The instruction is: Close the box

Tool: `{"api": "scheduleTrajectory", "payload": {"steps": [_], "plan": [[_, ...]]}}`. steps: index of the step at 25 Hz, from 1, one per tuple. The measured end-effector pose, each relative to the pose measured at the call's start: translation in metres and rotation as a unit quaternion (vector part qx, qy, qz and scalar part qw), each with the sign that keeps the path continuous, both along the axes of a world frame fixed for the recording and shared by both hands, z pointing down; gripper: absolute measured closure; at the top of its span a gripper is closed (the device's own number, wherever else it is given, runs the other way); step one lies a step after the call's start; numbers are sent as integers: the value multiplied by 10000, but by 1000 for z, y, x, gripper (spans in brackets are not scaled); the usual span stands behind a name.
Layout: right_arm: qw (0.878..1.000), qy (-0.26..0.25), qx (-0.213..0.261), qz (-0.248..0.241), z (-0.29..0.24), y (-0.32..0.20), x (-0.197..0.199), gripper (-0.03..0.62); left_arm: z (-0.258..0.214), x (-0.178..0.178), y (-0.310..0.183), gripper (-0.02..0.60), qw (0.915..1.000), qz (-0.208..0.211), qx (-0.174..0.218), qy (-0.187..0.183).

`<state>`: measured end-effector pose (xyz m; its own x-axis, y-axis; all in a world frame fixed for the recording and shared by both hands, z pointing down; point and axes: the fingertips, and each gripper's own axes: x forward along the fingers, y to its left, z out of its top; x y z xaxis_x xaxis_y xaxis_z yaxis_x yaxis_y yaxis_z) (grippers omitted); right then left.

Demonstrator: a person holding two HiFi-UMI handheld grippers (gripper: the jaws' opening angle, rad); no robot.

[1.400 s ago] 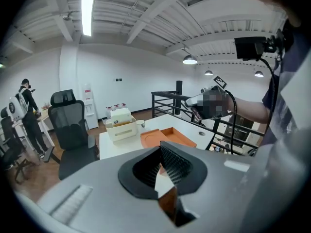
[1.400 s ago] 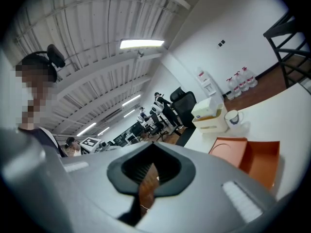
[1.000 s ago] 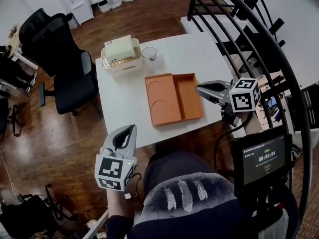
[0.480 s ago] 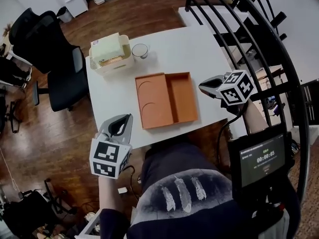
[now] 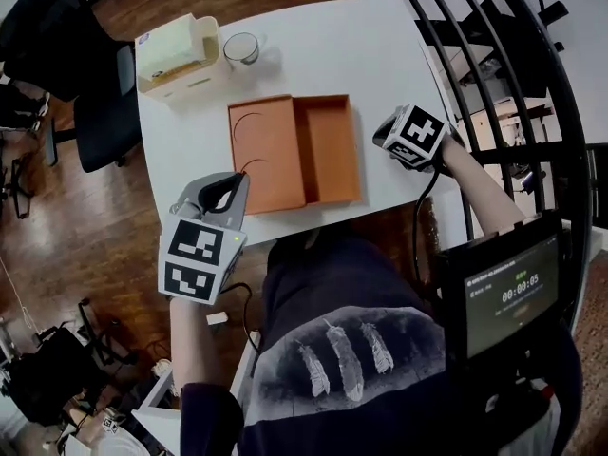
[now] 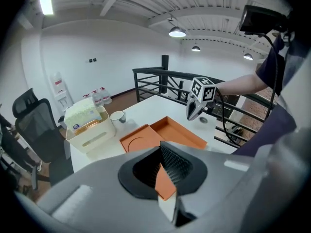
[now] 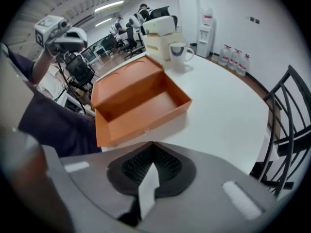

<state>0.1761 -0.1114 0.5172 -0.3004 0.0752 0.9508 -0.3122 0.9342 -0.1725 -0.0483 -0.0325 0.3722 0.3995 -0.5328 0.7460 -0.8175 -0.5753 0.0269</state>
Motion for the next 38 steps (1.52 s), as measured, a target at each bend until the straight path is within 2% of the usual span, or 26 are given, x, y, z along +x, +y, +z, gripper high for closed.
{"api": "scheduleTrajectory", "payload": {"steps": [4, 9, 20, 25, 31, 38], "plan": [[9985, 241, -281, -410, 32, 7, 6, 589, 16, 12, -5, 568, 9999, 29, -114, -103], [9960, 302, -471, -697, 57, 12, 4, 589, 28, 24, -5, 568, 9998, 68, -203, -46], [9948, 259, -608, -777, 70, 23, -25, 589, 34, 22, 2, 568, 9993, 182, -325, 35], [9934, 469, -534, -899, 72, 21, -26, 589, 36, 19, 3, 568, 9990, 245, -348, 113], [9942, 568, -448, -798, 73, 16, -34, 589, 37, 12, 1, 568, 9988, 288, -372, 162], [9925, 582, -639, -861, 71, 26, -45, 589, 36, 6, -3, 568, 9986, 314, -360, 215]]}}
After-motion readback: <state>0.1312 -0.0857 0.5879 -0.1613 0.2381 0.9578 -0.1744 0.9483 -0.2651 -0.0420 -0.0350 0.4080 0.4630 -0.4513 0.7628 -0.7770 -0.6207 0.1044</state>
